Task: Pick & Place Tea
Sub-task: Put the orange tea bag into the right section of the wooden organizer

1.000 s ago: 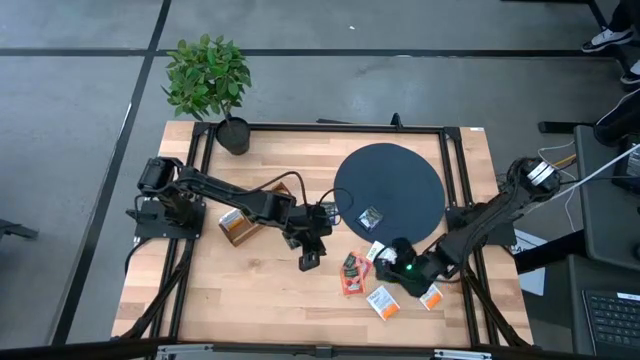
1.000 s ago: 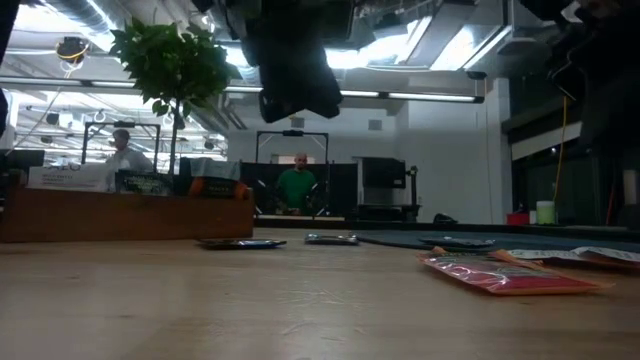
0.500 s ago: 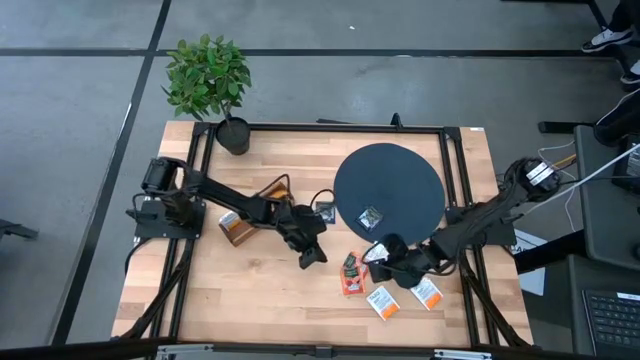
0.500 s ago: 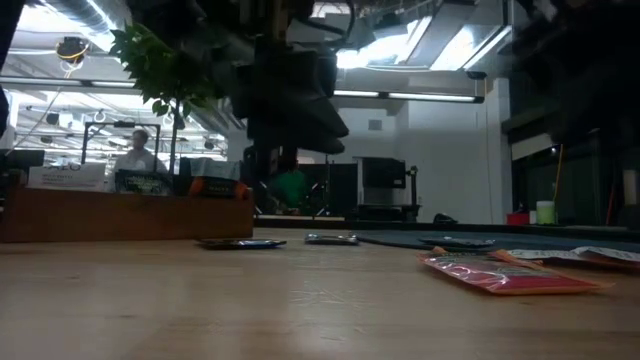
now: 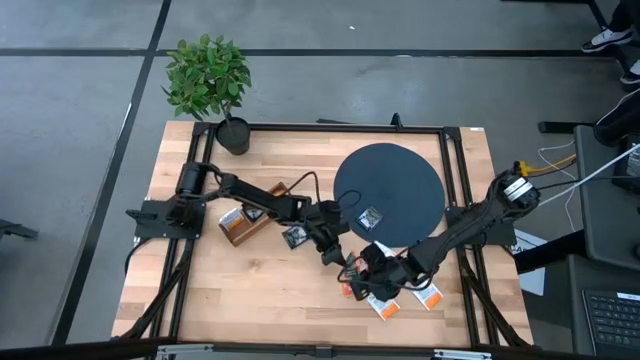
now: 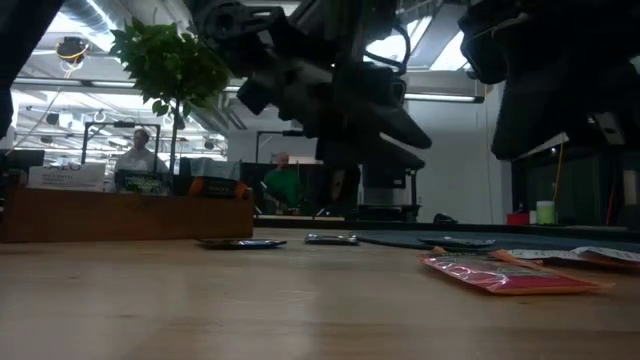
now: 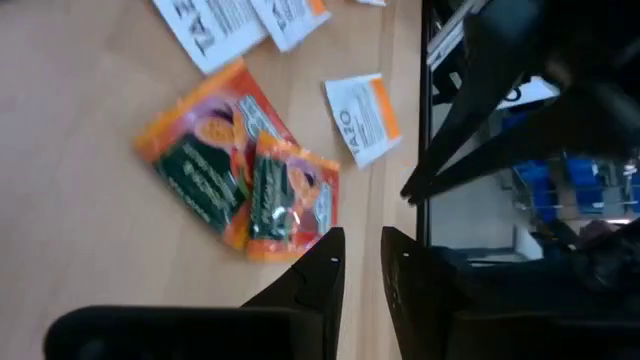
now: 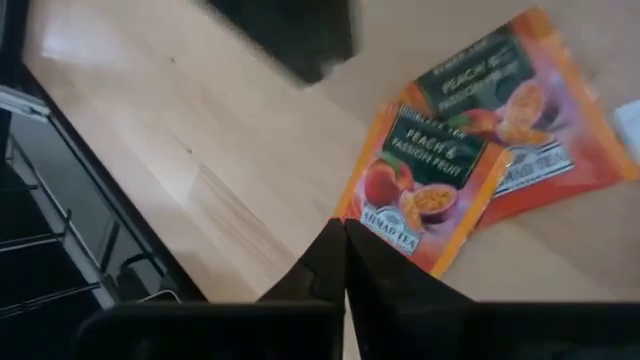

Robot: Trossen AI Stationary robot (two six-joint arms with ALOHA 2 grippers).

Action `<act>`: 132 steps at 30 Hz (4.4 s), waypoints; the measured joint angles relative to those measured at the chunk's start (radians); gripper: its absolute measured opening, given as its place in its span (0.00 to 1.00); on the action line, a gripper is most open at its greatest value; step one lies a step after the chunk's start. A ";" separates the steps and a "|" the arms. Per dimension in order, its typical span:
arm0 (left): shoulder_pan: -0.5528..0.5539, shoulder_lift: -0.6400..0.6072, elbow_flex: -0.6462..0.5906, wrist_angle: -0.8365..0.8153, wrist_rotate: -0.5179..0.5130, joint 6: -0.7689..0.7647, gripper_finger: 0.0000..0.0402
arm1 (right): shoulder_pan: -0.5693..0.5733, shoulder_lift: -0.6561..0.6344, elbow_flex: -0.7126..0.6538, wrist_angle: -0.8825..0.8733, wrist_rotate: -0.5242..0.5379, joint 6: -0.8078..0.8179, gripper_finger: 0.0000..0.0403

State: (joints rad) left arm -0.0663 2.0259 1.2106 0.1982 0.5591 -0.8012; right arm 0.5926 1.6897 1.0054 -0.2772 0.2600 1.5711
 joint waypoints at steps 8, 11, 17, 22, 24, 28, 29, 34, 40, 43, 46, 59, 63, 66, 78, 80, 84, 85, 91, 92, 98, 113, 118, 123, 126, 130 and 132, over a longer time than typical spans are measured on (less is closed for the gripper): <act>0.004 0.005 0.007 -0.135 -0.012 0.208 0.18 | 0.056 0.082 0.028 -0.005 0.022 -0.079 0.01; -0.004 0.005 0.007 -0.143 -0.018 0.270 0.18 | 0.079 0.112 0.055 -0.007 0.053 -0.173 0.02; -0.020 0.005 0.007 -0.139 -0.068 0.310 0.18 | 0.093 0.142 0.103 -0.051 0.090 -0.235 0.01; -0.033 0.026 0.006 -0.080 -0.078 0.317 0.18 | 0.092 0.175 0.103 -0.054 0.079 -0.241 0.02; -0.038 0.026 0.006 -0.077 -0.108 0.322 0.18 | 0.092 0.189 0.103 -0.055 0.079 -0.241 0.02; -0.038 0.029 0.006 -0.095 -0.124 0.367 0.18 | 0.092 0.221 0.103 -0.056 0.079 -0.245 0.01; -0.038 0.029 0.006 -0.095 -0.123 0.369 0.18 | 0.092 0.227 0.103 -0.057 0.079 -0.246 0.01; -0.039 0.029 0.006 -0.097 -0.141 0.370 0.18 | 0.089 0.249 0.104 -0.052 0.086 -0.255 0.02; -0.039 0.040 0.007 -0.092 -0.146 0.295 0.18 | 0.076 0.252 0.105 -0.053 0.106 -0.317 0.01; -0.037 0.079 0.014 -0.098 -0.087 0.222 0.18 | 0.061 0.253 0.104 -0.058 0.109 -0.343 0.01; -0.044 0.113 0.037 -0.092 -0.045 0.199 0.18 | 0.046 0.253 0.104 -0.064 0.109 -0.351 0.02; -0.021 0.131 0.079 -0.121 -0.066 0.189 0.10 | 0.041 0.254 0.102 -0.064 0.115 -0.371 0.03; -0.017 0.131 0.079 -0.124 -0.060 0.173 0.02 | 0.041 0.254 0.102 -0.058 0.115 -0.370 0.04; -0.017 0.127 0.079 -0.130 -0.059 0.167 0.01 | 0.041 0.254 0.104 -0.051 0.109 -0.367 0.04; -0.010 -0.007 0.074 -0.437 -0.111 0.296 0.01 | 0.041 0.249 0.110 -0.016 0.045 -0.237 0.05; -0.017 -0.052 0.074 -0.522 -0.153 0.340 0.01 | 0.045 0.238 0.117 -0.015 0.028 -0.229 0.05; -0.021 -0.137 0.075 -0.647 -0.238 0.395 0.01 | 0.044 0.228 0.155 -0.015 0.024 -0.239 0.05; -0.023 -0.155 0.075 -0.652 -0.253 0.398 0.01 | 0.044 0.227 0.163 -0.021 0.024 -0.242 0.05; -0.031 -0.275 0.076 -0.731 -0.367 0.400 0.01 | 0.045 0.225 0.194 -0.025 0.027 -0.241 0.05; -0.032 -0.290 0.076 -0.730 -0.374 0.396 0.00 | 0.045 0.225 0.197 -0.026 0.027 -0.240 0.05; -0.041 -0.368 0.076 -0.793 -0.431 0.363 0.00 | 0.044 0.225 0.197 -0.036 0.025 -0.237 0.05; -0.071 -0.441 0.068 -0.901 -0.601 0.265 0.00 | 0.011 0.199 0.197 -0.119 0.009 -0.327 0.05; -0.062 -0.452 0.063 -1.062 -0.686 0.262 0.00 | 0.004 0.199 0.197 -0.118 0.000 -0.346 0.05; -0.034 -0.506 0.062 -1.092 -0.738 0.246 0.00 | -0.001 0.199 0.197 -0.132 -0.001 -0.363 0.05; -0.020 -0.554 0.062 -1.095 -0.778 0.226 0.00 | -0.008 0.194 0.197 -0.150 -0.001 -0.401 0.05; 0.006 -0.625 0.062 -1.143 -0.850 0.199 0.00 | -0.018 0.178 0.197 -0.191 -0.003 -0.463 0.05; 0.021 -0.658 0.062 -1.191 -0.888 0.176 0.00 | -0.024 0.169 0.197 -0.220 -0.003 -0.494 0.05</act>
State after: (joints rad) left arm -0.0454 1.3674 1.2728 -0.9932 -0.3291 -0.6257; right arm 0.5689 1.8584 1.2022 -0.4972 0.2574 1.0768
